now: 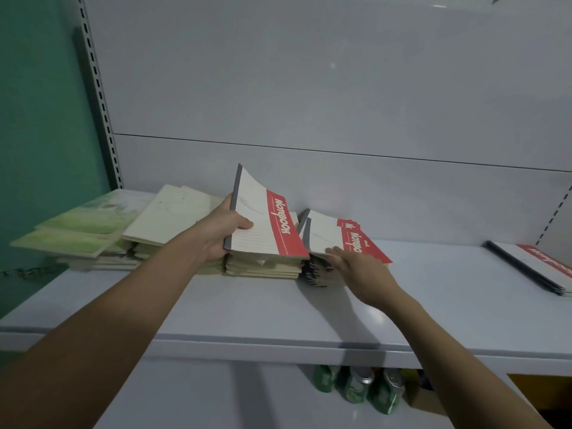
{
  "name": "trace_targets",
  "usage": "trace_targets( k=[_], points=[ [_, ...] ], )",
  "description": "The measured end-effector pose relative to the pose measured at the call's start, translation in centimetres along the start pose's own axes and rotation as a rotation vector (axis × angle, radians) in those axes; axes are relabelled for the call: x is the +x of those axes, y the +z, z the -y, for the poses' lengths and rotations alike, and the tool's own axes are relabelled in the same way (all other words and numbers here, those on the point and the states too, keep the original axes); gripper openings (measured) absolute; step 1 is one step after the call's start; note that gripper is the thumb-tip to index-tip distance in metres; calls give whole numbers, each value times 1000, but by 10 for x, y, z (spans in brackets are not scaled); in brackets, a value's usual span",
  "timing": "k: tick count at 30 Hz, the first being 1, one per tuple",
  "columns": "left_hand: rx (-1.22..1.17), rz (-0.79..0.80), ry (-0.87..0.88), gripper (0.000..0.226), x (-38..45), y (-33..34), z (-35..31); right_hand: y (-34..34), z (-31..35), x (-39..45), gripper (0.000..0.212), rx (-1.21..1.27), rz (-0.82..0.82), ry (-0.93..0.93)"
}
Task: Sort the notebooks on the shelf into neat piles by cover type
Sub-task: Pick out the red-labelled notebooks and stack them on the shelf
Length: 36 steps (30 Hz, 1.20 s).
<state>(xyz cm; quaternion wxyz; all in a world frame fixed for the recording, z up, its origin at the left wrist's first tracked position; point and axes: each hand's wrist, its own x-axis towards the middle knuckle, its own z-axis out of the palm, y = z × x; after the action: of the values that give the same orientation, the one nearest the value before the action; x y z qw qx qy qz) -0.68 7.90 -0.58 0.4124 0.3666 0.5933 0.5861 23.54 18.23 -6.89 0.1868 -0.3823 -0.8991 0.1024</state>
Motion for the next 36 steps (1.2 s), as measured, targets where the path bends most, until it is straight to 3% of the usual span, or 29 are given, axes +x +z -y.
trace_targets(
  k=[4,6,9,12,14,17,20,22,25,26,30,36],
  points=[
    [4,4,-19,62,1,10,1,-11,3,16,35,236,-191,96],
    [-8,8,-26,55,1,18,2,-13,14,19,41,260,-247,54],
    [-108,16,-55,36,0,31,5,-12,40,13,42,183,-225,-109],
    [-233,50,-102,39,0,37,12,-6,66,1,43,44,-156,-305],
    [-213,39,-85,40,0,36,15,1,70,-2,48,18,-42,-342],
    [-196,7,-55,47,0,26,14,-3,61,4,52,264,97,-290],
    [-204,-31,-22,51,-3,15,3,-9,43,24,46,478,-103,-52],
    [-184,-63,8,50,-6,12,-5,-7,28,36,44,312,-116,66],
    [-146,-79,32,50,-9,8,-9,8,9,46,36,-48,161,26],
    [-141,-77,31,50,-9,6,-8,15,6,46,29,-130,175,6],
    [-168,-59,17,52,-10,-2,1,20,6,25,29,-201,-46,-62],
    [-215,-66,30,56,-15,-8,19,11,3,17,27,-116,-65,38]
  ],
)
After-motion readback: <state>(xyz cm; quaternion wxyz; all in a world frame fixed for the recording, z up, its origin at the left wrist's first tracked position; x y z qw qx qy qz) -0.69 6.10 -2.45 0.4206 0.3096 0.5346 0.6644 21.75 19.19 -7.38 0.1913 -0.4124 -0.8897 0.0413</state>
